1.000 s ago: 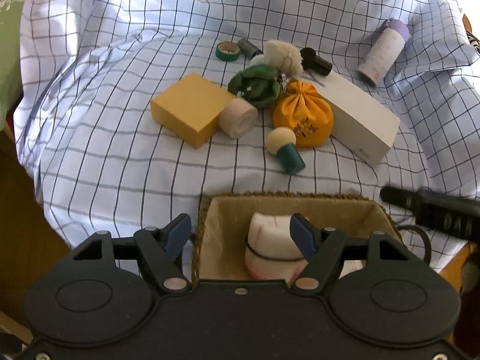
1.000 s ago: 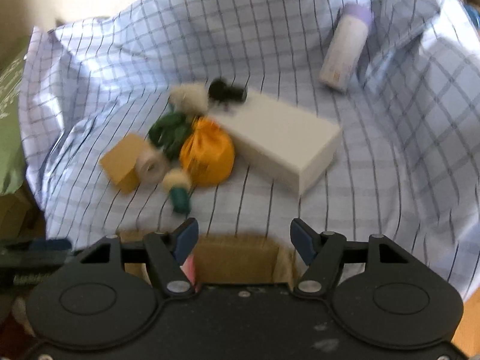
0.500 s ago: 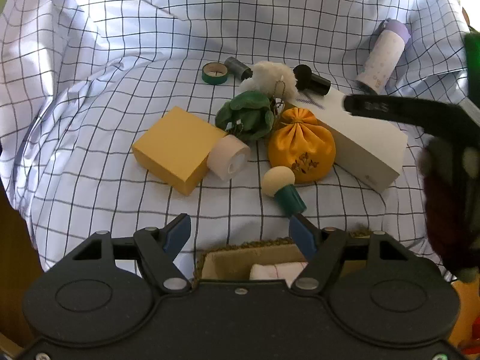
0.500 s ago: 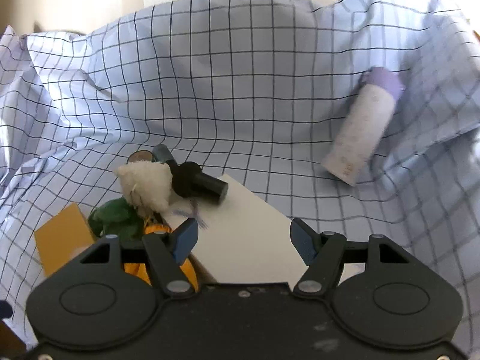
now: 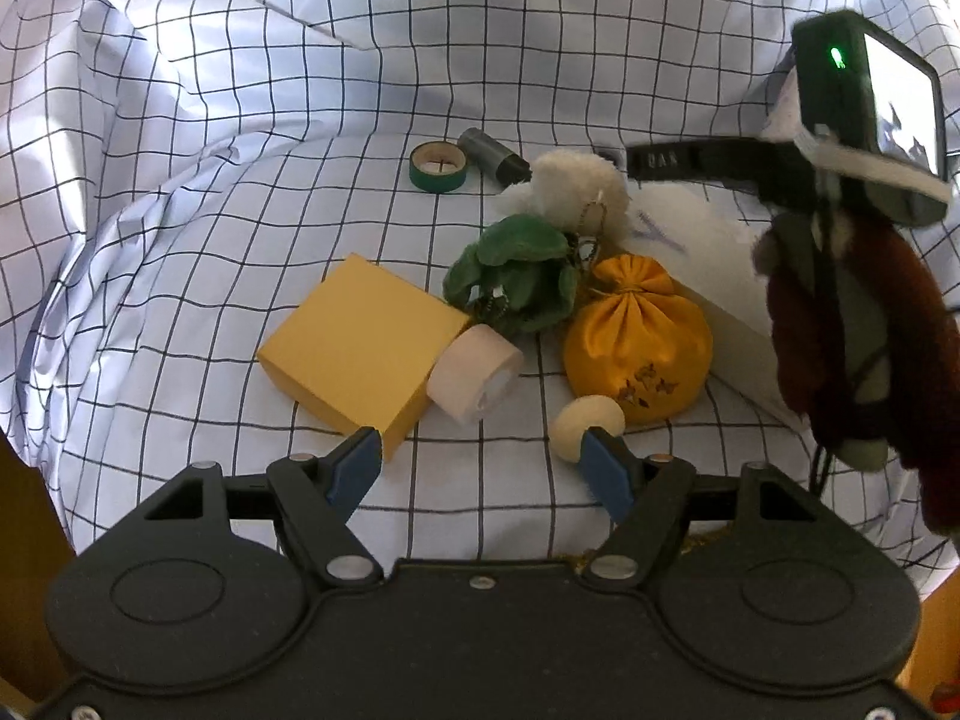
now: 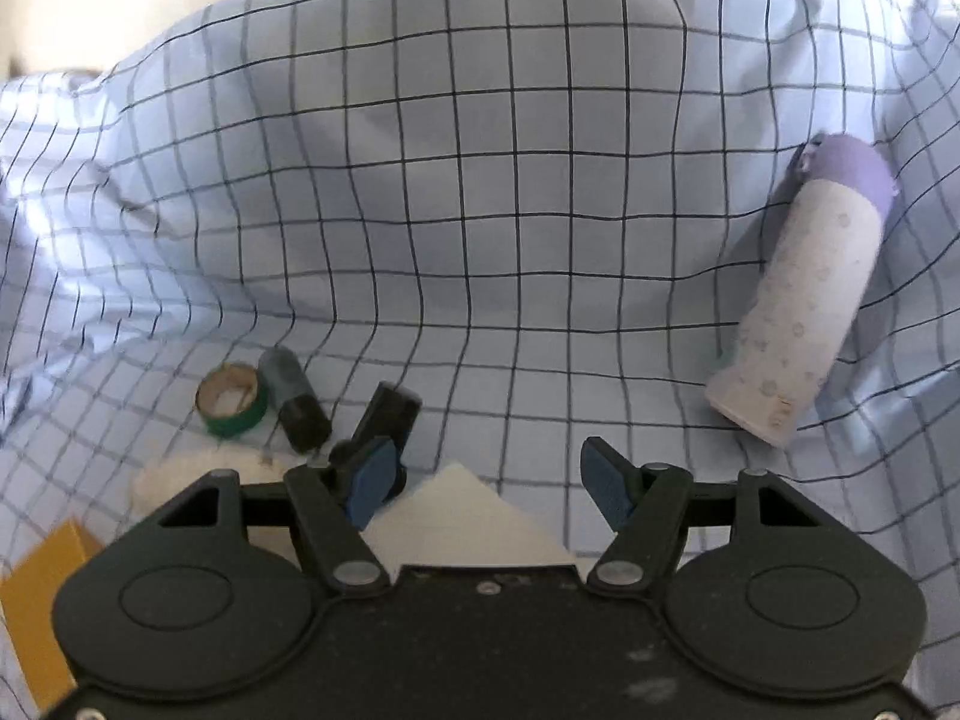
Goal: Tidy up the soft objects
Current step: 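Move the left tool toward the white plush toy on the cloth, then close the left tool on the white plush toy and lift it, then carry the plush toy with the left tool while the right tool grasps the black cylinder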
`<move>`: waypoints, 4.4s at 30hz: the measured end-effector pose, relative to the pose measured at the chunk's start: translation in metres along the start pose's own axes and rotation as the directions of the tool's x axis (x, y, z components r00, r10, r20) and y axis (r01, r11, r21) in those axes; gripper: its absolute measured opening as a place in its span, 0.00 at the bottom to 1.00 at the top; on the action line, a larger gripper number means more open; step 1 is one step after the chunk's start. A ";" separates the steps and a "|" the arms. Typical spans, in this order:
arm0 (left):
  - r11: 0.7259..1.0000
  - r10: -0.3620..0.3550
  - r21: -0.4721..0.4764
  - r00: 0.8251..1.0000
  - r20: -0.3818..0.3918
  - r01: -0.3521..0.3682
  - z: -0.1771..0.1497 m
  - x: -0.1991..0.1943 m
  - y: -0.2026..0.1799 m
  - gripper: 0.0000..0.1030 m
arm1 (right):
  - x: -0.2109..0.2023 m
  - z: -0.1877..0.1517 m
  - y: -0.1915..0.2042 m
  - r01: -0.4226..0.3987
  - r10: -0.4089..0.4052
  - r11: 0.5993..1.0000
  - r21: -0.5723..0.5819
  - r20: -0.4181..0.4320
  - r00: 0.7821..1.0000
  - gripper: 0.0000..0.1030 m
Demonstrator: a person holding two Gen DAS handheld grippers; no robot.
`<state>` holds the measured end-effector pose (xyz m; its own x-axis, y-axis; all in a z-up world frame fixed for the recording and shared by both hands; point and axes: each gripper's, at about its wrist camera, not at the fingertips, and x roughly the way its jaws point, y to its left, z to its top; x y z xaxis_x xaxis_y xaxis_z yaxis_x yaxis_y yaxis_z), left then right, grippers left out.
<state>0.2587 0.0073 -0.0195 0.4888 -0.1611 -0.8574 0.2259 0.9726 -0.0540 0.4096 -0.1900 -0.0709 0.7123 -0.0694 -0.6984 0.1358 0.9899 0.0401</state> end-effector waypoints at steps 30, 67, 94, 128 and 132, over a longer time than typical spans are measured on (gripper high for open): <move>0.993 0.118 0.010 0.987 0.112 -0.120 0.115 0.078 -0.006 0.88 | 0.020 0.001 -0.044 -0.089 0.051 0.932 0.352 0.117 0.992 0.73; 0.999 0.029 0.037 0.999 0.041 -0.031 0.122 0.126 0.035 0.45 | 0.025 0.001 -0.048 -0.073 0.040 0.902 0.425 0.088 0.995 0.79; 0.992 -0.040 -0.110 0.976 0.215 0.065 -0.002 -0.022 0.035 0.45 | 0.041 0.011 -0.027 0.014 0.000 0.953 0.303 -0.046 0.999 0.84; 0.989 -0.080 -0.112 0.981 0.174 0.101 -0.040 -0.040 0.031 0.45 | 0.073 0.044 0.064 -0.048 0.066 0.997 0.065 -0.318 0.946 0.33; 0.987 -0.082 -0.121 0.983 0.167 0.103 -0.043 -0.043 0.031 0.45 | 0.055 0.050 0.050 -0.065 0.099 0.990 0.127 -0.280 0.955 0.33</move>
<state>0.2087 0.0511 -0.0061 0.6023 -0.2658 -0.7527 0.1713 0.9640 -0.2034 0.4899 -0.1501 -0.0716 0.5009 0.0659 -0.8630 0.1756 0.9686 0.1759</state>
